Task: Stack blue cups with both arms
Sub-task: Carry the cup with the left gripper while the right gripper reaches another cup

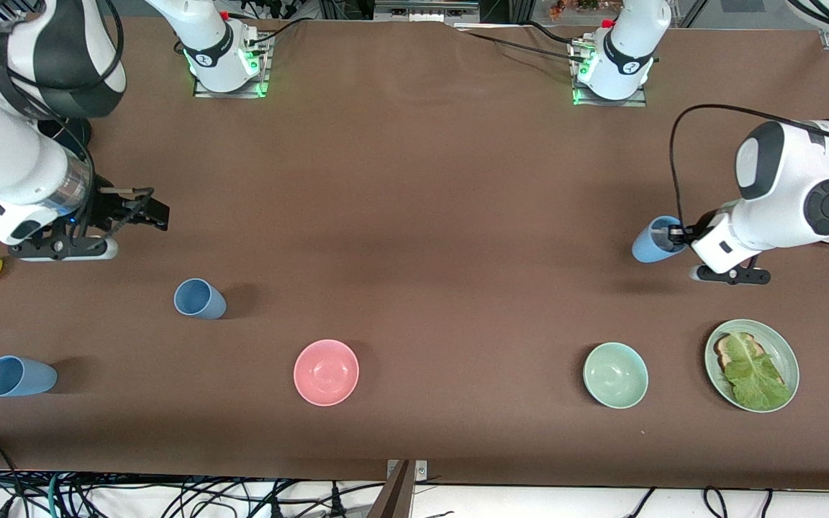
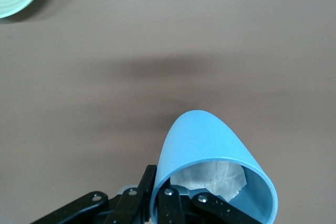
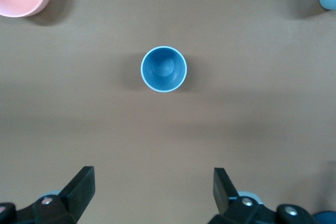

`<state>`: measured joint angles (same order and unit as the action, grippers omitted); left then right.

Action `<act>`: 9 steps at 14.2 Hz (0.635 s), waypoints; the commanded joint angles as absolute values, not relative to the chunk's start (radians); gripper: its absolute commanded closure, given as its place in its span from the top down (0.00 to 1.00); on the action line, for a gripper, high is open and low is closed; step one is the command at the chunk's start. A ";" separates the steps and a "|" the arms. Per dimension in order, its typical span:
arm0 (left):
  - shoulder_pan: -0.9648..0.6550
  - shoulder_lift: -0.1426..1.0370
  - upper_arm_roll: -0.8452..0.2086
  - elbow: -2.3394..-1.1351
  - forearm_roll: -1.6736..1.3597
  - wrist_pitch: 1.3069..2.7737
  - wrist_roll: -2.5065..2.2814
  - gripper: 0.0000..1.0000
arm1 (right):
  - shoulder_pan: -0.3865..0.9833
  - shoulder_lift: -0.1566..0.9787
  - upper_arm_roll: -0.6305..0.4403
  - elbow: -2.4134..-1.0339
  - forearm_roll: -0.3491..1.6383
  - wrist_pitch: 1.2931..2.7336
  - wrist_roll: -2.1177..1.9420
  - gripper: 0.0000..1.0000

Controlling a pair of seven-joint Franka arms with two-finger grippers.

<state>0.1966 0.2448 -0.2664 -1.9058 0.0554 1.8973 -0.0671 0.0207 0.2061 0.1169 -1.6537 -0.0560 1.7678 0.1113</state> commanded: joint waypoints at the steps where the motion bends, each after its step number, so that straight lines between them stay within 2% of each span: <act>1: 0.186 0.262 -0.403 -1.850 0.037 1.852 -0.274 0.00 | 0.008 0.317 0.118 -1.554 -0.072 1.770 0.084 1.00; 4: 0.141 0.322 -0.523 -1.787 0.006 1.852 -0.496 0.00 | -0.031 0.391 0.114 -1.520 -0.060 1.811 -0.032 1.00; 6: 0.051 0.374 -0.525 -1.732 0.005 1.856 -0.621 0.00 | -0.035 0.431 0.114 -1.522 -0.058 1.865 -0.055 1.00; 9: -0.061 0.513 -0.525 -1.625 0.012 1.868 -0.745 0.00 | -0.037 0.506 0.114 -1.520 -0.055 1.951 -0.044 0.99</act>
<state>0.0016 0.3837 -0.5287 -1.7467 0.0203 1.8816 -0.6727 -0.0335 0.4436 0.1065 -1.5619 -0.0579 1.9170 -0.0308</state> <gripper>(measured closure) 0.938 0.004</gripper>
